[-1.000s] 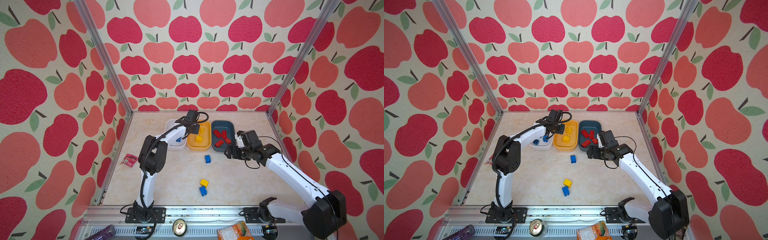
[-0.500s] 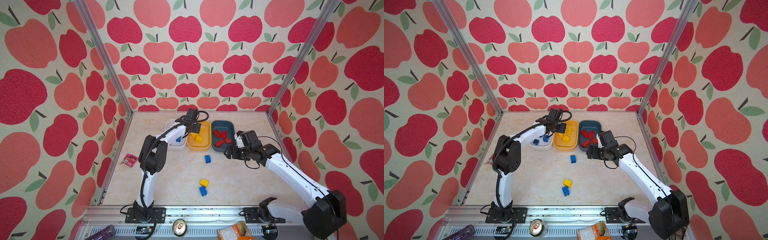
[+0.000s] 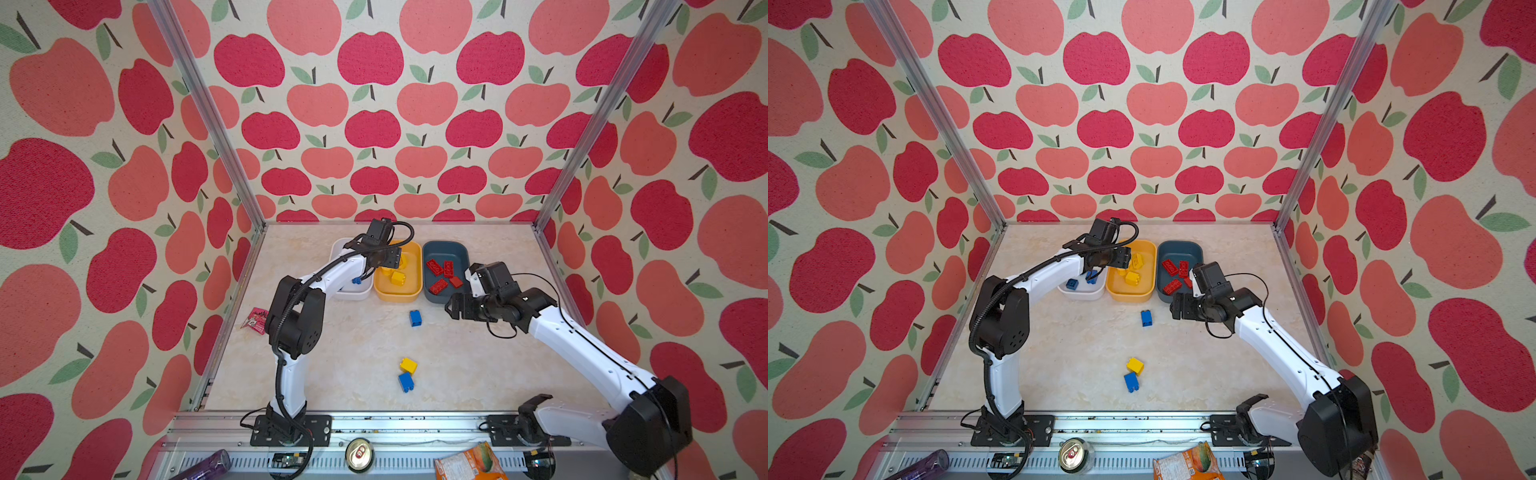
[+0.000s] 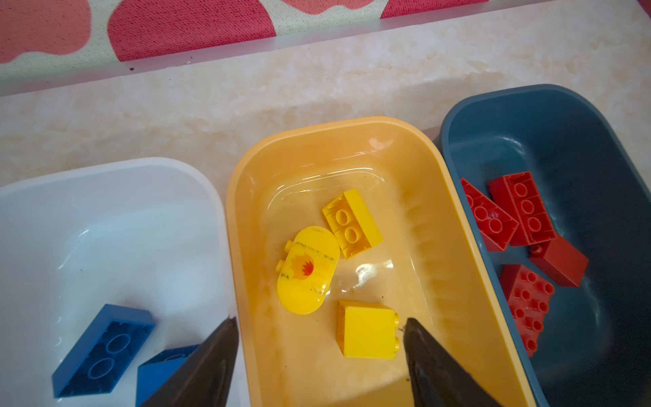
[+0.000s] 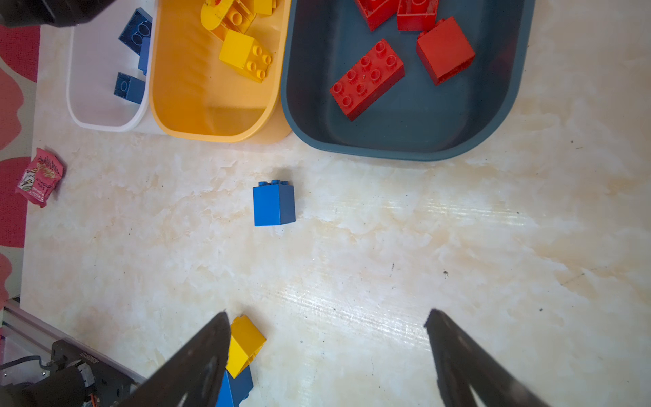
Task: Sort the legos into containers by color
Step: 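Raise the left gripper while the right gripper moves over the blue brick, then grasp the blue two-by-two brick with the right gripper and lift it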
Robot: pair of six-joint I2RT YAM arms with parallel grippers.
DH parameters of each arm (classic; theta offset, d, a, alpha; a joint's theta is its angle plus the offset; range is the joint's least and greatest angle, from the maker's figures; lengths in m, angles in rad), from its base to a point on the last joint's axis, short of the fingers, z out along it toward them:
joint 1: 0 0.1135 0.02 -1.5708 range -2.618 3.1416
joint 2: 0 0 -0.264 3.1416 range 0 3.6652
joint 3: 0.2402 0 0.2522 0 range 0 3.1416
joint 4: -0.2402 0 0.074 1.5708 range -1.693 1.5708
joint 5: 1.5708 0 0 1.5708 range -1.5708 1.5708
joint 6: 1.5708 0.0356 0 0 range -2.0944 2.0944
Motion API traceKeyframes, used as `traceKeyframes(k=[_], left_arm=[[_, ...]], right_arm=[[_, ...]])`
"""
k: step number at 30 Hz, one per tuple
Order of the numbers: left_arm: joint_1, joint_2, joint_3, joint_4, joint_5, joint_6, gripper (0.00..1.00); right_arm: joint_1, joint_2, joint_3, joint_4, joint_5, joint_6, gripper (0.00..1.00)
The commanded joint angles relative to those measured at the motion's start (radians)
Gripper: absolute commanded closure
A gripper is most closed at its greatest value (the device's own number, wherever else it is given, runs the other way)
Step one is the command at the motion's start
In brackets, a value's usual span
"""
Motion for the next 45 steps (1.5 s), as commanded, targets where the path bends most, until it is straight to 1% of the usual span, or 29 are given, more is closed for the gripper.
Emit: traceKeyframes(k=[1, 8, 14, 21, 26, 33, 36, 40, 41, 45], left_arm=[[0.002, -0.091, -0.064, 0.058, 0.027, -0.041, 0.22], [0.011, -0.249, -0.251, 0.122, 0.063, -0.103, 0.19], [0.016, -0.399, -0.408, 0.144, 0.054, -0.136, 0.17], [0.041, -0.583, -0.597, 0.150, 0.049, -0.185, 0.14], [0.068, -0.695, -0.701, 0.139, 0.049, -0.208, 0.13], [0.121, -0.826, -0.798, 0.113, 0.060, -0.223, 0.11], [0.142, -0.867, -0.831, 0.103, 0.070, -0.227, 0.11], [0.168, -0.888, -0.866, 0.095, 0.088, -0.235, 0.10], [0.173, -0.920, -0.874, 0.093, 0.092, -0.237, 0.10], [0.190, -0.937, -0.893, 0.092, 0.103, -0.241, 0.10]], right_arm=[[0.022, 0.021, -0.002, 0.020, 0.012, 0.022, 0.10], [0.077, 0.083, 0.020, 0.041, 0.033, 0.029, 0.10], [0.124, 0.157, 0.052, 0.058, 0.048, 0.022, 0.10], [0.178, 0.274, 0.115, 0.072, 0.067, 0.001, 0.10], [0.215, 0.378, 0.178, 0.075, 0.073, -0.019, 0.11], [0.243, 0.515, 0.264, 0.067, 0.093, -0.049, 0.15], [0.251, 0.563, 0.294, 0.061, 0.105, -0.058, 0.19], [0.261, 0.614, 0.322, 0.055, 0.121, -0.062, 0.22], [0.263, 0.628, 0.330, 0.052, 0.122, -0.063, 0.23], [0.270, 0.671, 0.356, 0.038, 0.143, -0.067, 0.25]])
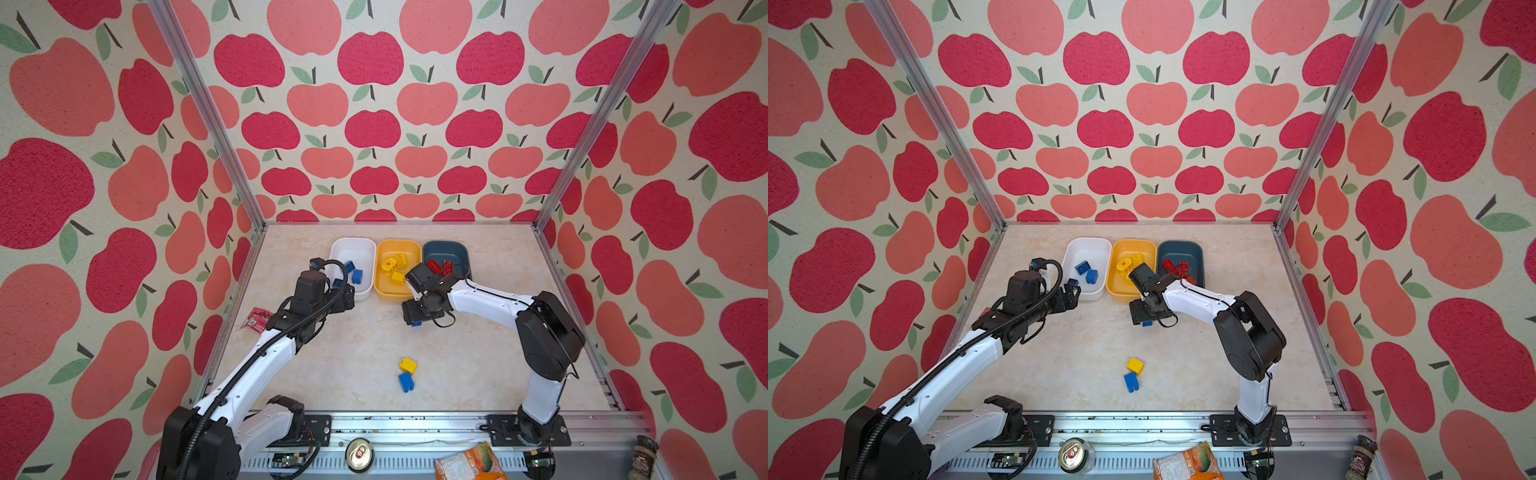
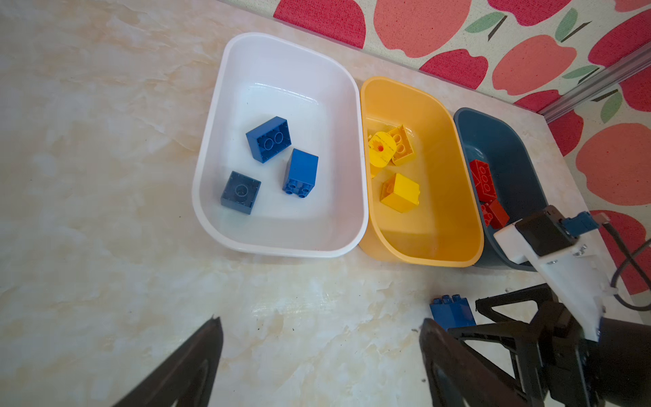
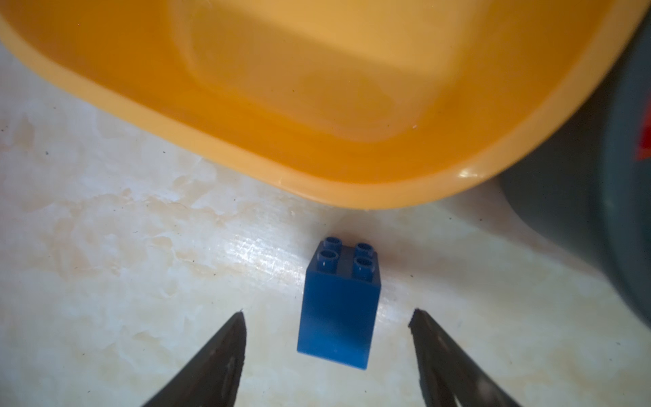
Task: Sort the legos into containers by color
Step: 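Grasp the blue two-by-two brick with the right gripper and lift it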
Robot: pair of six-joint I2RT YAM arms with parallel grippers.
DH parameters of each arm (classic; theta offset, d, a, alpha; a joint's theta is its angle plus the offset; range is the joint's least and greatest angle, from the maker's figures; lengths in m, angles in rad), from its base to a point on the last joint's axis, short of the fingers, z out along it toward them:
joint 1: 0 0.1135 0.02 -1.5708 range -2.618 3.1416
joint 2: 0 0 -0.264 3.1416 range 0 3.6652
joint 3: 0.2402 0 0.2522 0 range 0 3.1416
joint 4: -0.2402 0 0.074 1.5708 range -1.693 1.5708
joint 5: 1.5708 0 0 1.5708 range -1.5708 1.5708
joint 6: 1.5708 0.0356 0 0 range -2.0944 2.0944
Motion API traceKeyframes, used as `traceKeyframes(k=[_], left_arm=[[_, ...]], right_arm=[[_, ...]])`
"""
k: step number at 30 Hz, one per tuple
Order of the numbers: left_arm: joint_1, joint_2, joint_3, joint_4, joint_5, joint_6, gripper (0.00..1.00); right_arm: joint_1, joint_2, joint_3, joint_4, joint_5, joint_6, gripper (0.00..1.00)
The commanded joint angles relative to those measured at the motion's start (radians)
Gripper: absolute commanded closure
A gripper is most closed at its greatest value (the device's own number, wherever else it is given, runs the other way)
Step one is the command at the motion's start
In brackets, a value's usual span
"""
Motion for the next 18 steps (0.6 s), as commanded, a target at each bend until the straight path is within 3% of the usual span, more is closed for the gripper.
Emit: traceKeyframes(k=[1, 6, 18], left_arm=[[0.013, -0.021, -0.019, -0.025, 0.024, -0.015, 0.10], [0.023, -0.018, -0.020, -0.018, 0.034, -0.018, 0.10], [0.032, -0.006, -0.020, -0.009, 0.045, -0.018, 0.09]], right_arm=[[0.010, 0.037, 0.042, -0.039, 0.039, -0.019, 0.25], [0.015, 0.072, 0.057, -0.051, 0.061, -0.024, 0.31], [0.021, 0.096, 0.064, -0.062, 0.091, -0.019, 0.64]])
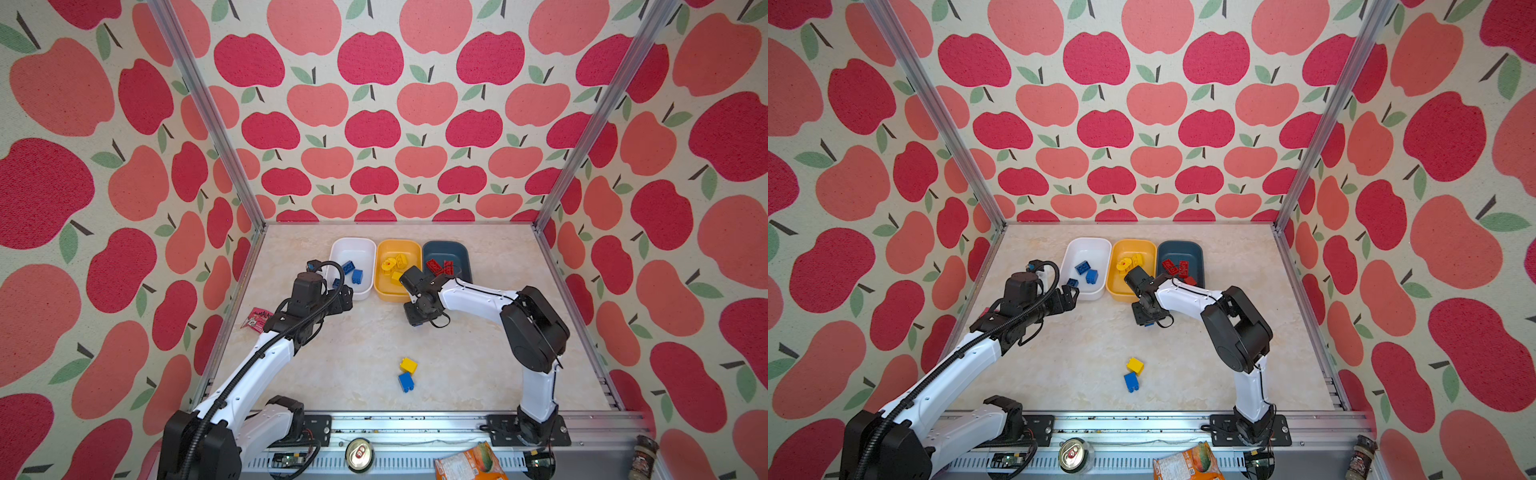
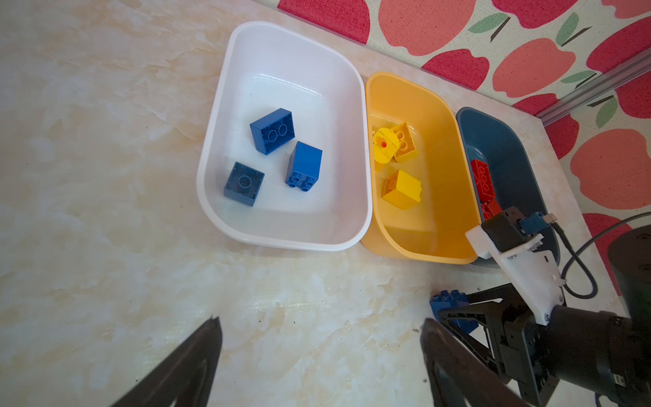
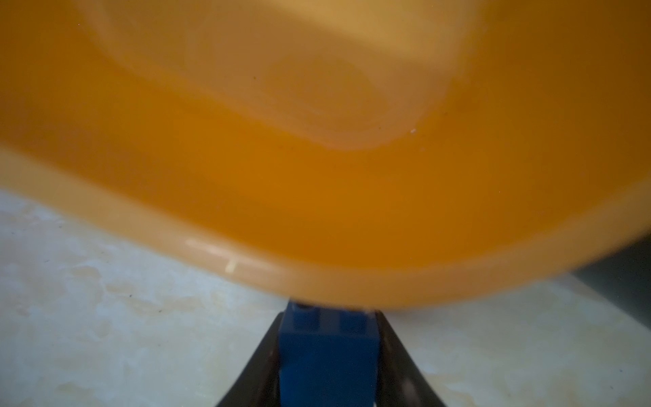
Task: Sort the legos into containers by color
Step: 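Grasp the blue two-by-two brick with the right gripper and lift it, then carry the blue brick into the white container and open the right gripper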
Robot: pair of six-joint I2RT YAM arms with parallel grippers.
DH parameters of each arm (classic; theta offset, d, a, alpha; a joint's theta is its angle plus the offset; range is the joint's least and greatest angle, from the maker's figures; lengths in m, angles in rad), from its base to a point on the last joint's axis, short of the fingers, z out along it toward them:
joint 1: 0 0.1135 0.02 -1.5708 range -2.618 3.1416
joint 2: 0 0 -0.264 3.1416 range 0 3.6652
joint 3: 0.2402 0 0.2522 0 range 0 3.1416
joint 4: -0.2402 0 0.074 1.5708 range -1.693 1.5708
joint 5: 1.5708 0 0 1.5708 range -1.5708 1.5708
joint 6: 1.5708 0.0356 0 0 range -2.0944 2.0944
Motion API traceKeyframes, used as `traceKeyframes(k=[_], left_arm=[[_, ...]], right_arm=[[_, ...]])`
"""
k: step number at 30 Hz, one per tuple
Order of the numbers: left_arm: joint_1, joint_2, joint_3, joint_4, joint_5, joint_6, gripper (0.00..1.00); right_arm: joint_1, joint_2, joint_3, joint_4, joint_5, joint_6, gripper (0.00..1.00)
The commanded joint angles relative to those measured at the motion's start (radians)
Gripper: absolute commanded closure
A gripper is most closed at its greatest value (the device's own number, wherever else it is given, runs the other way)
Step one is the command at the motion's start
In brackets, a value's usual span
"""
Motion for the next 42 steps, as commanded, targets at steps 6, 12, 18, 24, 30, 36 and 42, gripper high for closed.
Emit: traceKeyframes(k=[6, 12, 18, 24, 30, 36, 42], left_arm=[[0.011, -0.003, -0.013, -0.003, 0.017, -0.009, 0.09], [0.015, -0.006, -0.026, -0.001, 0.020, -0.011, 0.08], [0.019, -0.019, -0.049, -0.001, 0.020, -0.018, 0.08], [0.024, -0.047, -0.079, -0.004, 0.017, -0.029, 0.07], [0.031, -0.066, -0.095, -0.011, 0.021, -0.032, 0.07], [0.034, -0.077, -0.100, -0.014, 0.023, -0.034, 0.06], [0.036, -0.074, -0.105, -0.012, 0.028, -0.036, 0.06]], right_arm=[[0.018, 0.003, 0.024, -0.036, 0.030, 0.008, 0.71], [0.033, -0.031, 0.034, -0.058, 0.035, 0.015, 0.73], [0.067, -0.081, 0.094, -0.092, 0.039, 0.008, 0.73], [0.092, -0.079, 0.212, -0.104, 0.013, -0.020, 0.73], [0.098, 0.008, 0.399, -0.112, -0.001, -0.080, 0.73], [0.091, 0.164, 0.634, -0.130, 0.000, -0.152, 0.73], [0.056, 0.349, 0.899, -0.166, -0.044, -0.190, 0.73]])
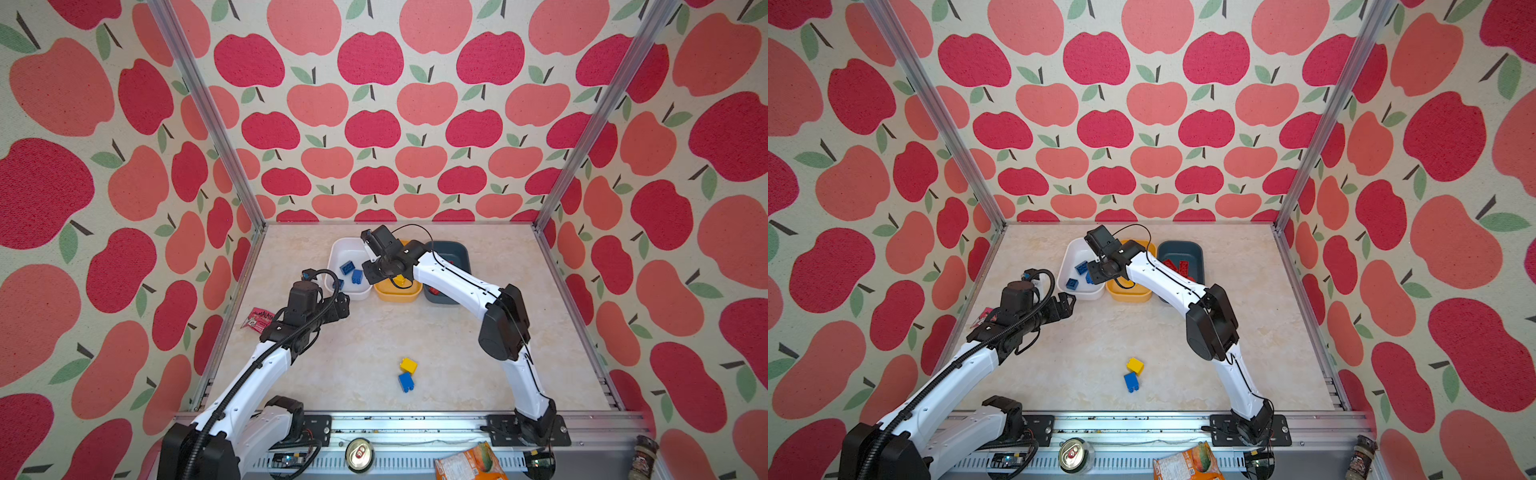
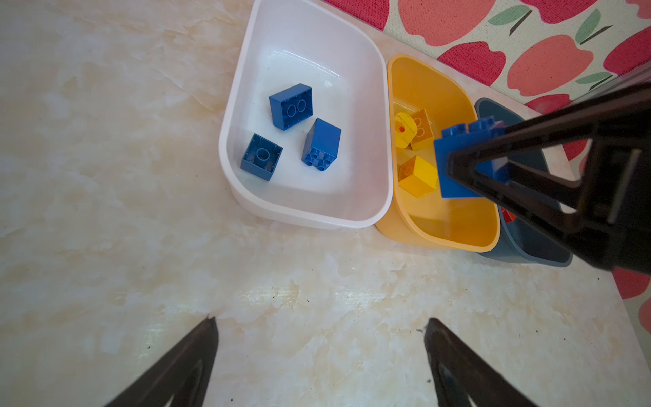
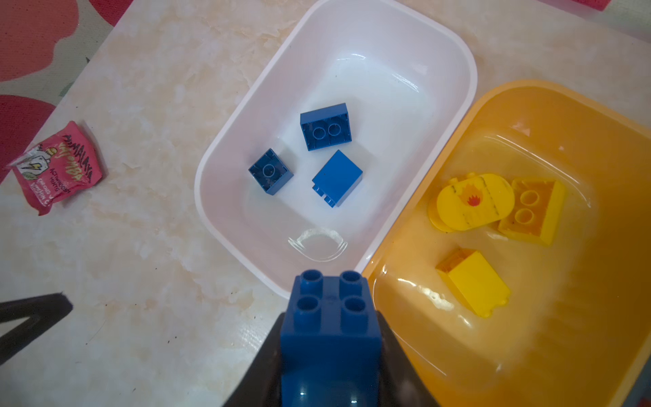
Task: Sort the legos into containers by color
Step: 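Carry the blue brick into the white container and open the right gripper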
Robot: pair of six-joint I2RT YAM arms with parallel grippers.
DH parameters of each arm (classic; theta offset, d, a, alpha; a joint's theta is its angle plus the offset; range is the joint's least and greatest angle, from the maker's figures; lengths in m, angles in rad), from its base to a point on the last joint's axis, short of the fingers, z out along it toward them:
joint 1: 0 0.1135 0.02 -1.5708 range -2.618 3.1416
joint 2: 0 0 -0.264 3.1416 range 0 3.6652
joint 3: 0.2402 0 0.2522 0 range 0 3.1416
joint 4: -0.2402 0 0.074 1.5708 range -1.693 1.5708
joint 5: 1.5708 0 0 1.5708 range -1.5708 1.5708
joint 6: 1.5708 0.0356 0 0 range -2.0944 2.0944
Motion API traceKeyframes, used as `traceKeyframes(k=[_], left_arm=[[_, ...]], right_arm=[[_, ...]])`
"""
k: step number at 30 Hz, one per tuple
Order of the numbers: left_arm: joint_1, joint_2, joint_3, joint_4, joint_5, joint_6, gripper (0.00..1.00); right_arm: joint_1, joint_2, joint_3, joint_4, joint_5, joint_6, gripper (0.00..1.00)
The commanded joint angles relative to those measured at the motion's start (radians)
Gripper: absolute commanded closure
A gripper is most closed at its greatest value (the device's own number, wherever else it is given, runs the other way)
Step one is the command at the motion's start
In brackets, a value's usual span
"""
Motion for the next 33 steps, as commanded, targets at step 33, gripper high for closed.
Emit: traceKeyframes(k=[33], left_arm=[[0.019, -0.013, 0.031, -0.064, 0.009, -0.011, 0.05]], right_arm=[[-0.122, 0.406, 0.499, 0.000, -0.150, -0.075, 0.42]])
